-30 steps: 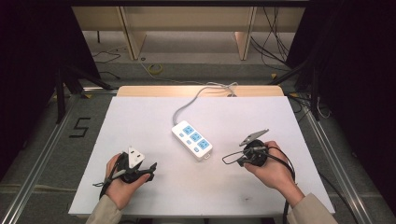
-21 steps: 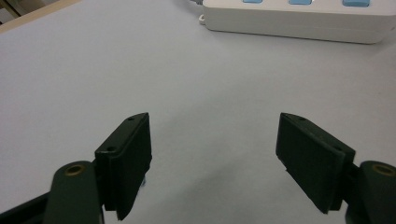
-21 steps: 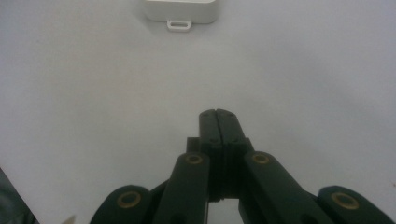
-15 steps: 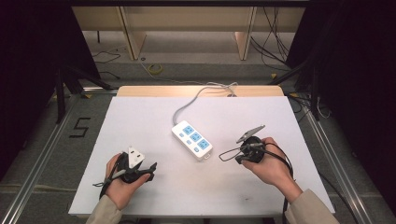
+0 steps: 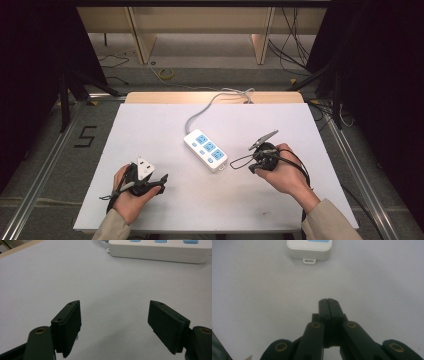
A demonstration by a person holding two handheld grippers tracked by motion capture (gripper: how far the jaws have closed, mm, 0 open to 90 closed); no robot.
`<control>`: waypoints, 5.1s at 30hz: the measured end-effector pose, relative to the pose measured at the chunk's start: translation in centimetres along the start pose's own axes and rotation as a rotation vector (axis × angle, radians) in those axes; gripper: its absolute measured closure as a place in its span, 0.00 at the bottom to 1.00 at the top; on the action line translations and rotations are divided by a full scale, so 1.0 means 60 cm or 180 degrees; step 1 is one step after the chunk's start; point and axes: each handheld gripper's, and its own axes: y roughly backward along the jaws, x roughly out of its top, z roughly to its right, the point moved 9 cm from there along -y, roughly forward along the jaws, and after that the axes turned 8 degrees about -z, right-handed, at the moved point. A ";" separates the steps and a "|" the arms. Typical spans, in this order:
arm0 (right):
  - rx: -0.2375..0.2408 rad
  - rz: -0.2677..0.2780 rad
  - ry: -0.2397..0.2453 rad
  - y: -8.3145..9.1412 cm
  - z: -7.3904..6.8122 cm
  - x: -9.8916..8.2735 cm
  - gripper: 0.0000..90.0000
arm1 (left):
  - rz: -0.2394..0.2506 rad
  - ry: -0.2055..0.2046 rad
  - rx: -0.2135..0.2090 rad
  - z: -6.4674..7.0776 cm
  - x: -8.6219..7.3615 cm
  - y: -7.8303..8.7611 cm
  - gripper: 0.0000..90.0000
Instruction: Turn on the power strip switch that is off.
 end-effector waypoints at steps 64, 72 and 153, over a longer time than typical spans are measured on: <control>-0.0009 -0.0113 0.0059 -0.013 -0.024 0.070 1.00 | -0.0005 -0.0021 -0.0041 0.006 0.001 -0.001 0.30; -0.0012 -0.0128 0.0074 -0.016 -0.027 0.081 1.00 | -0.0001 -0.0031 -0.0039 0.005 0.001 -0.001 0.30; 0.0007 -0.0332 0.0160 -0.053 -0.056 0.181 1.00 | 0.0002 -0.0038 -0.0082 0.013 0.003 -0.004 0.30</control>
